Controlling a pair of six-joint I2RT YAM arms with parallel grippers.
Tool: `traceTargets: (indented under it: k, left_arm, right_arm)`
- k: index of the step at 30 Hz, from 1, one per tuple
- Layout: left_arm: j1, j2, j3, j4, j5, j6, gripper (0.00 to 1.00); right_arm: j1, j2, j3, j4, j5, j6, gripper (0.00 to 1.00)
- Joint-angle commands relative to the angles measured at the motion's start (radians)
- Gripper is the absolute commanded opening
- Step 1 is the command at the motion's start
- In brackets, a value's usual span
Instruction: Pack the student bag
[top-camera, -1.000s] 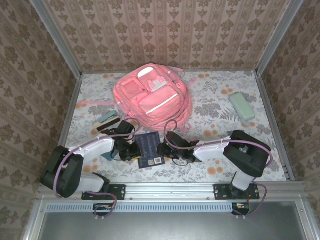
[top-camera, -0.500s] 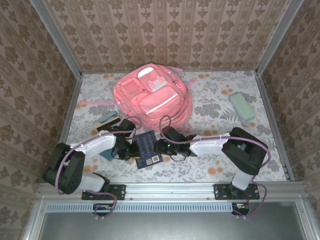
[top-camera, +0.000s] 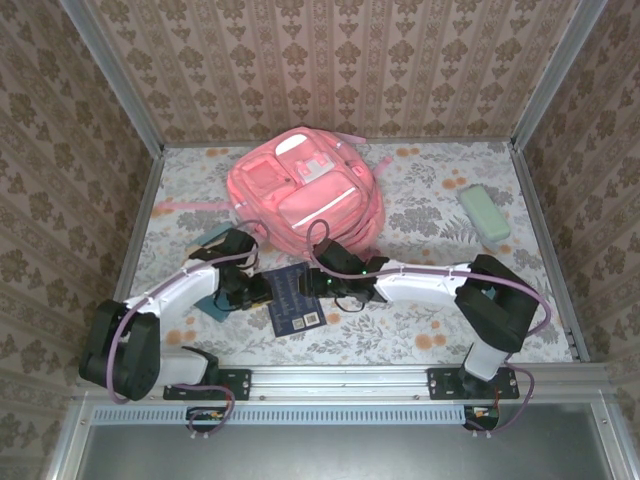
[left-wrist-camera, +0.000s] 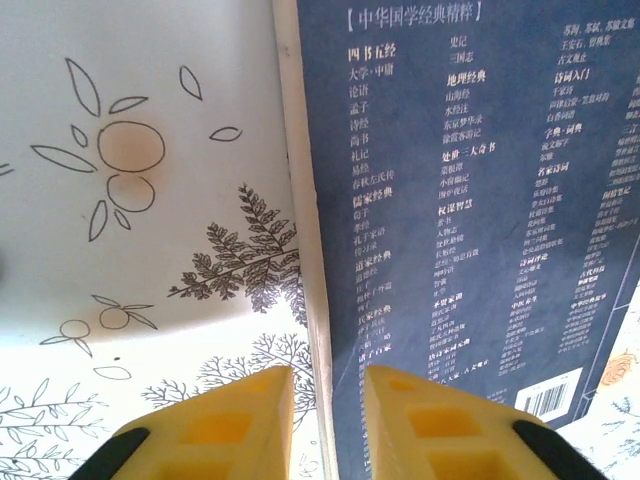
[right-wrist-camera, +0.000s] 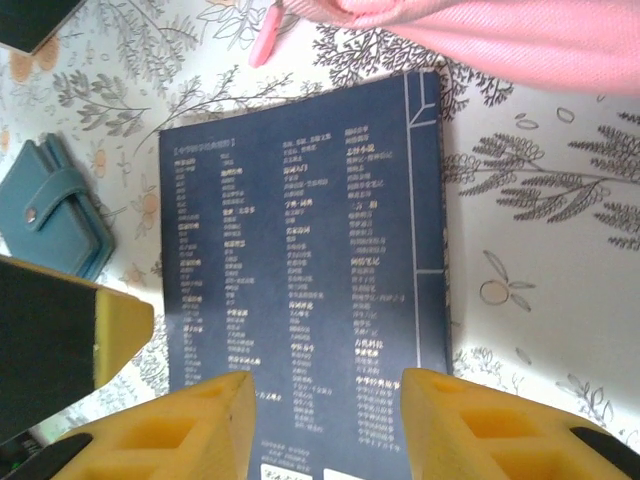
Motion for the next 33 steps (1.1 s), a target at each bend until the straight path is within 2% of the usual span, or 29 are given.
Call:
traceTargets:
  k: [1,6,12,13,17,18,25,33]
  left_arm:
    - [0.005,0.036,-0.013,0.013,0.014,0.013,0.24]
    - [0.000,0.055,-0.042,0.026,0.010,0.000,0.20]
    - [-0.026,0.121,-0.053,0.035,-0.005,-0.002,0.14]
    - [-0.026,0.132,-0.055,0.043,-0.004,-0.004,0.11]
    - [-0.026,0.150,-0.063,0.063,-0.005,-0.007,0.10]
    - [-0.055,0.151,-0.061,0.063,-0.005,-0.007,0.10]
    - [-0.056,0.152,-0.052,0.051,-0.013,0.002,0.10]
    - [-0.057,0.140,-0.044,0.032,-0.029,0.010,0.10]
  right_arm:
    - [-0.019,0.049,0.037,-0.071,0.027,-0.046,0.44]
    - [-0.018,0.108,0.051,-0.077,-0.006,-0.045,0.45]
    - [-0.004,0.170,0.056,-0.024,-0.105,-0.013,0.44]
    - [-0.004,0.173,0.054,0.003,-0.141,0.001,0.44]
    - [-0.003,0.152,0.031,0.163,-0.282,0.068,0.43]
    - [-0.004,0.143,0.018,0.221,-0.318,0.086,0.43]
    - [-0.027,0.093,-0.050,0.511,-0.472,0.207,0.38]
    - [-0.038,0.082,-0.062,0.580,-0.563,0.233,0.34]
